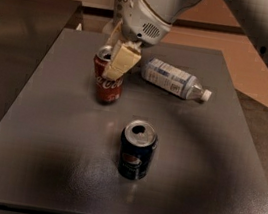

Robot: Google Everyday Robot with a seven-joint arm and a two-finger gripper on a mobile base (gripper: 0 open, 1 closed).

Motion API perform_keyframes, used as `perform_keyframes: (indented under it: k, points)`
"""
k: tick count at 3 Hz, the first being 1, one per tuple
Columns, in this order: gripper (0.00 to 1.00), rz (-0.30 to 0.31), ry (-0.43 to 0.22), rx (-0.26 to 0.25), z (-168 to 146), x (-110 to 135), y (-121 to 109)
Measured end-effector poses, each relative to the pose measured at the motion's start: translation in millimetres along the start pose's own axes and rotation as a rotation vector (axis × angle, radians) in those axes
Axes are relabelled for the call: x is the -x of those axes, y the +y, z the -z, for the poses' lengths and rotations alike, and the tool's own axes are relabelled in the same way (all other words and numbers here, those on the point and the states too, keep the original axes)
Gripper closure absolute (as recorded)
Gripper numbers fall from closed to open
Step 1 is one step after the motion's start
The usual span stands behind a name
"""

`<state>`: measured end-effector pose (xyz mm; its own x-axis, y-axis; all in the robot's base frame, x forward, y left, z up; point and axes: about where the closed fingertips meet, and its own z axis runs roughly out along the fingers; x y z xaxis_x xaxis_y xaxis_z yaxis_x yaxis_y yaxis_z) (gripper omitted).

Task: Move coke can near pepsi can

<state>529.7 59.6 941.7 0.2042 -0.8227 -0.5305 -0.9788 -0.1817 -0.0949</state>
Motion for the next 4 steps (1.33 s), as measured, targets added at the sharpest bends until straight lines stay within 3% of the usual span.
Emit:
perform_keyframes:
  k: [2,4]
  points:
    - [1.0,0.036,0.036,0.017,30.0,-45.0,47.7]
    - [1.0,0.075,0.045,0.058,36.0,-81.3,75.7]
